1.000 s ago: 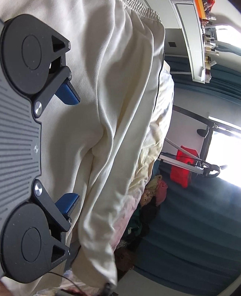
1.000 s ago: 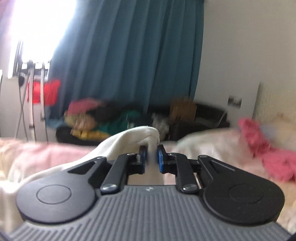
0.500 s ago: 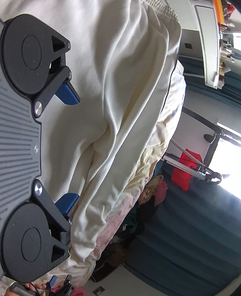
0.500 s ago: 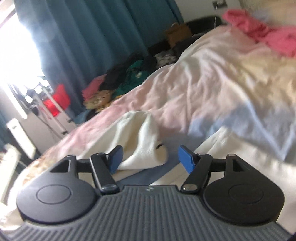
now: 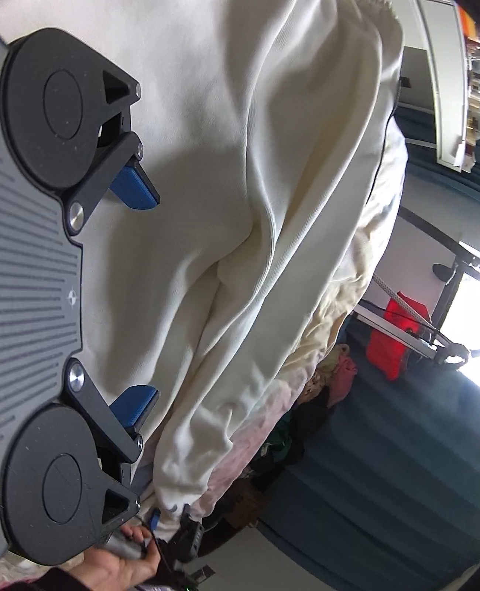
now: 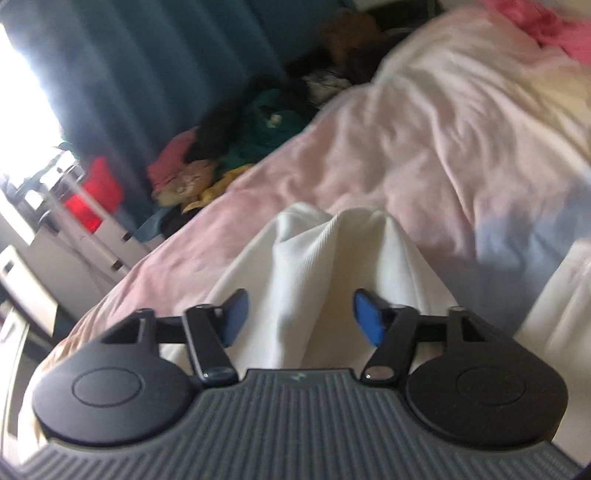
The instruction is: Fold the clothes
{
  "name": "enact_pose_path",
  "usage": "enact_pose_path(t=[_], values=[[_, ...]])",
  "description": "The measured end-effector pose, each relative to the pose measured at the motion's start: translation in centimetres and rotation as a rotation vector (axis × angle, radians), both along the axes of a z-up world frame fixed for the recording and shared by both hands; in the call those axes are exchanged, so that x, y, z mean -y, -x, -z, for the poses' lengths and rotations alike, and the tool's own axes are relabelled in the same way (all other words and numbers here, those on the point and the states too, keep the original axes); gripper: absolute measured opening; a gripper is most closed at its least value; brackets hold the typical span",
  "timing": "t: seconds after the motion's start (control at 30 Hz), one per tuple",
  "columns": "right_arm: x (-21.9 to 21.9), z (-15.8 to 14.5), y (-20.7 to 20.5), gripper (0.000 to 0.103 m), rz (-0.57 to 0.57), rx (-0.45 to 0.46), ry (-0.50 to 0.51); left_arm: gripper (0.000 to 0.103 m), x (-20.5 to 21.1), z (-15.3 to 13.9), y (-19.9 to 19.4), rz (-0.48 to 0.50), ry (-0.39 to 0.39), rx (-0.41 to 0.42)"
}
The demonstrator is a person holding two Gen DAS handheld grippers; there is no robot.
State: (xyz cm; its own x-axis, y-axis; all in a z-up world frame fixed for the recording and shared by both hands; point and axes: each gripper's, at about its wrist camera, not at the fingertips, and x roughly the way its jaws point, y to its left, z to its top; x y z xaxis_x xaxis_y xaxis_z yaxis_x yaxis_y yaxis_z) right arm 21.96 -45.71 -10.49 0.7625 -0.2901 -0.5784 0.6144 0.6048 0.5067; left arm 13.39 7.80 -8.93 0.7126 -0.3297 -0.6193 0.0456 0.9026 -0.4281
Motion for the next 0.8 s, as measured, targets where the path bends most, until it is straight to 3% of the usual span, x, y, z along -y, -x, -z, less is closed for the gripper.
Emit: enact_pose_path(t=[0.03,0.07,0.13,0.2,0.27,0.4,0.53,0.63,0.8], values=[[0.3,0.4,-0.6,0.047,0.021,-0.021,0.006,0.102,-0.1,0.1,-0.3,-0.001,0.005,-0.001],[0.6,0.7,-1.2,0.025,0.041,-0.045,0.022,0.102,-0.2,0.3,-0.6,-0.004,0.012,0.003],[0.9,0.5,-2.8,0.009,0.053,-0.075,0.053,0.102,-0.4,0.6,-1.2,-0.011,0.017,0.016],[0.2,-0.8,-4.1,0.007,0.025,-0.074,0.129,0.102,-0.6,0.8,-1.9,-0.023,0.026,0.013],[-1.1,-4.1,-5.6,0.007,-0.017,-0.049,0.226,0.102,-0.9,0.8,-2.2,-0.031,0.046,0.003],[-3.2,-12.9,-5.3,0.007,-0.052,0.173,0.293,0.102,-1.4,0.6,-1.7,-0.042,0.066,0.001],[-5.2,-18.1,-1.6,0.007,-0.046,0.354,0.418,0.102,-1.6,0.2,-1.0,-0.037,0.093,0.000],[-4.3,-16.3,1.2,0.007,-0.013,0.322,0.394,0.102,-1.7,-0.6,0.0,-0.033,0.092,0.025],[-1.9,-6.7,5.5,0.007,0.023,0.121,0.250,0.102,-1.8,-1.4,0.9,-0.029,0.068,0.062]])
